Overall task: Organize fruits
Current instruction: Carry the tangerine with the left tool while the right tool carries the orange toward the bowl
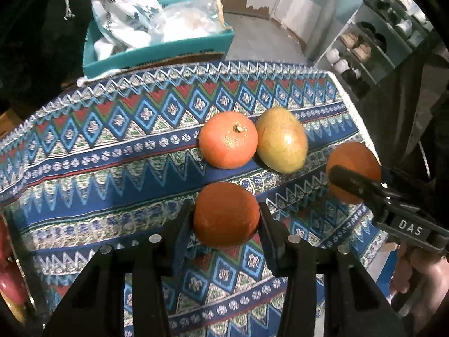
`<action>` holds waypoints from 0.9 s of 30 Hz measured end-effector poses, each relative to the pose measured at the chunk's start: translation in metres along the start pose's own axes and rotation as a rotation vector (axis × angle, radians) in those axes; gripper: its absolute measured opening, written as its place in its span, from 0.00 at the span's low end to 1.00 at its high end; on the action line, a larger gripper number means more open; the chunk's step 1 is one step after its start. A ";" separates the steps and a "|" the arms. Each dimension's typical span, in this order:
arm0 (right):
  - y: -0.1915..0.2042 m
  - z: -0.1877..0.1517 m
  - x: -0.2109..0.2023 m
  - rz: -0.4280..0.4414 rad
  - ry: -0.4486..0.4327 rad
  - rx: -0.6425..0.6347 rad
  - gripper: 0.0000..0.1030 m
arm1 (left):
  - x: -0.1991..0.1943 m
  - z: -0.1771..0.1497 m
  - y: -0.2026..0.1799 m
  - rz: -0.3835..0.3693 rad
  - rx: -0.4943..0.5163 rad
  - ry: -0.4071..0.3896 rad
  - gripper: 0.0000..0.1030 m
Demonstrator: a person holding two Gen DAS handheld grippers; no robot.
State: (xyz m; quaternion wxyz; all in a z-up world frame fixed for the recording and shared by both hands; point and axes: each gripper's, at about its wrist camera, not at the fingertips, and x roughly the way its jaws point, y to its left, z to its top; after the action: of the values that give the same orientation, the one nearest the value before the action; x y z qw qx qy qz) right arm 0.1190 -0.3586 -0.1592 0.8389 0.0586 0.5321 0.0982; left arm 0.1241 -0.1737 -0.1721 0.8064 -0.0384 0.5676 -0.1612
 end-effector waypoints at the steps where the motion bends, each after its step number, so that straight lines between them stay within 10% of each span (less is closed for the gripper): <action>1: 0.004 0.001 -0.003 0.005 -0.005 -0.006 0.67 | -0.009 -0.002 0.001 -0.001 0.003 -0.011 0.45; 27: 0.117 0.020 -0.088 0.206 -0.140 -0.138 0.67 | -0.146 -0.039 0.044 0.022 -0.021 -0.201 0.45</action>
State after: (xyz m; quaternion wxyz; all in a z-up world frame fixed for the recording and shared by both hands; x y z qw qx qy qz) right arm 0.0883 -0.2643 -0.0492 0.8616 0.0621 0.4552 0.2158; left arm 0.0533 -0.0832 -0.0652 0.8605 -0.0567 0.4861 -0.1417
